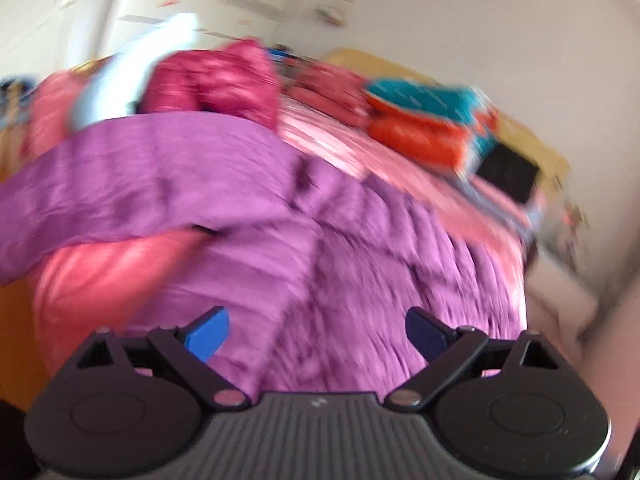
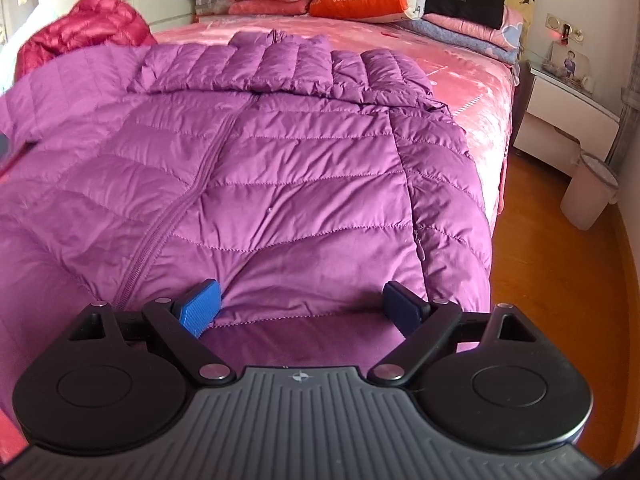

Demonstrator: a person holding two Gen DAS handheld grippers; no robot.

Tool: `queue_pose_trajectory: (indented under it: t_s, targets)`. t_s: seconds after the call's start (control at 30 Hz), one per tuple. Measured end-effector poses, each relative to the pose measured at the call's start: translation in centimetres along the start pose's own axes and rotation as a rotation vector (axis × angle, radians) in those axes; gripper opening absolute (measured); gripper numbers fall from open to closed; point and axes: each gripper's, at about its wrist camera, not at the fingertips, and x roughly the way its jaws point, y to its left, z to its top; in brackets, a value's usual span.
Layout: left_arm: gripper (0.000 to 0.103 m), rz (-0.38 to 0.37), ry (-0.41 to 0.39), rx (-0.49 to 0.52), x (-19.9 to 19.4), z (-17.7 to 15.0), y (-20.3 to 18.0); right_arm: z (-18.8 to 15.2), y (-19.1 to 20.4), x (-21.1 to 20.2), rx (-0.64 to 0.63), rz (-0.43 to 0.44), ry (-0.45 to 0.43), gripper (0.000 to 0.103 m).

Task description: Fold large clothes

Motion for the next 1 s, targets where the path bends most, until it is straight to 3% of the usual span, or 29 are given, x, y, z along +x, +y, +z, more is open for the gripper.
queue_pose_trajectory:
  t_s: [0.23,0.4,0.6,0.77,1.0]
  targets:
    - [0.095,0.147,-0.091,-0.338,-1.6,4.3,8.7,0.6,-0.2,-2.0,0.003,0.015,-0.104,0.103]
    - [0.095,0.212,-0.113,-0.681,-1.2,4.4,17.3,0.7,-1.4,-1.9,0.023,-0.022,-0.124,0.103]
    - [0.094,0.11,-0.163,-1.129,0.4,1.6,25.5,0.7,-3.2,-0.9,0.118,-0.062,-0.104,0.103]
    - [0.094,0.025,-0.187,-1.35,2.5,-1.0,28.7,1.0,-3.9,-0.1,0.182,-0.078,-0.097,0.103]
    - [0.095,-0.135,-0.215,-1.465,6.1,-2.0,30.1,1.2,-2.7,1.1,0.149,-0.088,-0.077,0.103]
